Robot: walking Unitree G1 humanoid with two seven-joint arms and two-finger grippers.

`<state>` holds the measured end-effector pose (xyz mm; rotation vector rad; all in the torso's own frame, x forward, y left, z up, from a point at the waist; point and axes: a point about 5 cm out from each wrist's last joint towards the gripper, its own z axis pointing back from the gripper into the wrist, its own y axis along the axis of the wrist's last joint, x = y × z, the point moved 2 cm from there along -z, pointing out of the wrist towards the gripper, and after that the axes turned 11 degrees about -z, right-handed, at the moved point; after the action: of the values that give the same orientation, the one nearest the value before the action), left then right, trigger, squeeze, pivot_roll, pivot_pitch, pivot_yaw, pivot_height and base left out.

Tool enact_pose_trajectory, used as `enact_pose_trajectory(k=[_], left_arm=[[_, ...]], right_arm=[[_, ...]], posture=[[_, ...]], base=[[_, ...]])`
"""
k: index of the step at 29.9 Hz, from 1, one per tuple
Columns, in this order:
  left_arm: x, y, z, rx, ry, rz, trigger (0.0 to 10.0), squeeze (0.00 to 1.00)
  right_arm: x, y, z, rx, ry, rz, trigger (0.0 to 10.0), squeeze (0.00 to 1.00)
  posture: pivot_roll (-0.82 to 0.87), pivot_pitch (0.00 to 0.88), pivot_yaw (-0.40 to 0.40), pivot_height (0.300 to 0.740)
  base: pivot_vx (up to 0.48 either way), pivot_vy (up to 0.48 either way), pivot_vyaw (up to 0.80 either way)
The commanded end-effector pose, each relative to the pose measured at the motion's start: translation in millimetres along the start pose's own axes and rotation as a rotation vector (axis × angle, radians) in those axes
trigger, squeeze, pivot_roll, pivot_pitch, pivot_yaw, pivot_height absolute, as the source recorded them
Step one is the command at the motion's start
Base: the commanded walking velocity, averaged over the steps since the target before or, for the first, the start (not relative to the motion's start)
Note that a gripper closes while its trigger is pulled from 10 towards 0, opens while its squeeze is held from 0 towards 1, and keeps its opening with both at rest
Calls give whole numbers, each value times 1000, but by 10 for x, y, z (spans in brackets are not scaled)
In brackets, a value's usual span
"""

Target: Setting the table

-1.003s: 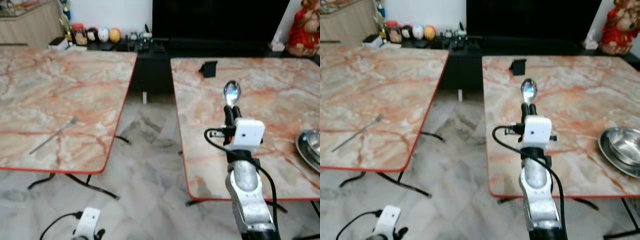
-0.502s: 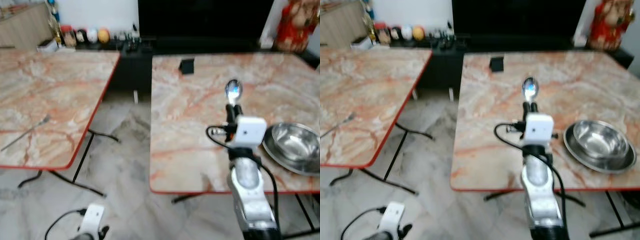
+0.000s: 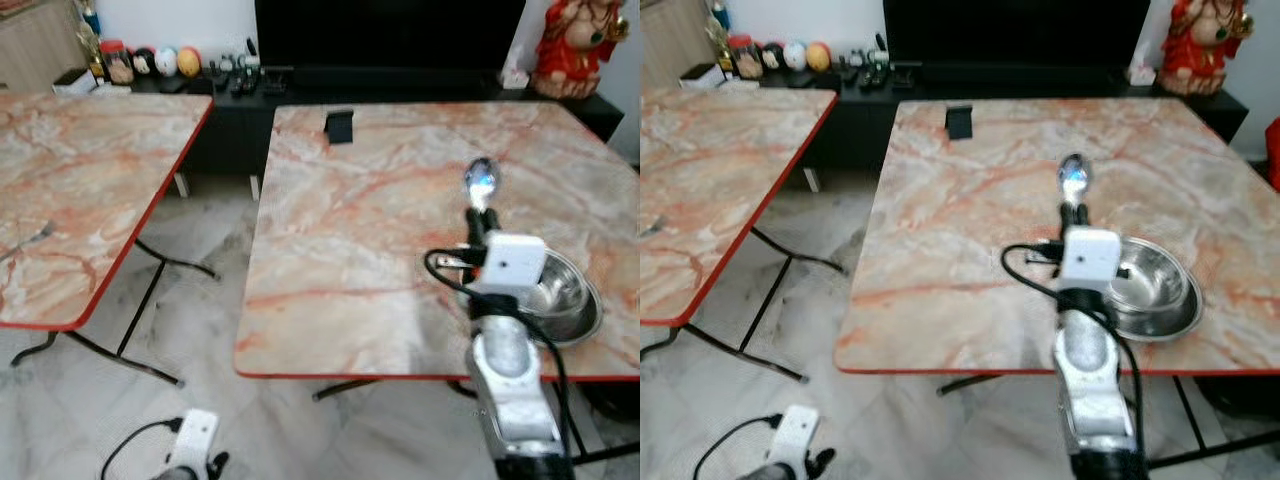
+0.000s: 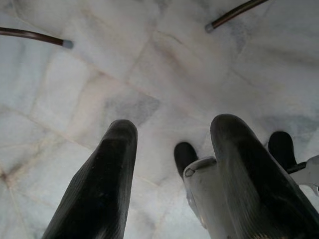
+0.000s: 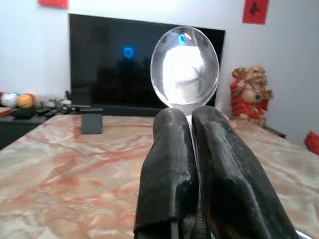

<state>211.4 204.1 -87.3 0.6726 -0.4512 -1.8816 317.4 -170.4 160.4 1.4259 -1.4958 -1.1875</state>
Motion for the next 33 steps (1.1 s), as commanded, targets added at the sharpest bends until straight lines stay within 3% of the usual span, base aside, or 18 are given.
enact_pose_trajectory(k=[1,33], left_arm=[[-31,-53,11,-23,5,3,10000,0],[-36,-85,20,-29,5,4,10000,0]], right_arm=[[-38,38,-27,10,14,-7,10000,0],[29,38,-22,11,-5,3,10000,0]], posture=[[-9,0,-11,740],[-14,0,-7,740]], base=[[0,-266,0],[0,-246,0]])
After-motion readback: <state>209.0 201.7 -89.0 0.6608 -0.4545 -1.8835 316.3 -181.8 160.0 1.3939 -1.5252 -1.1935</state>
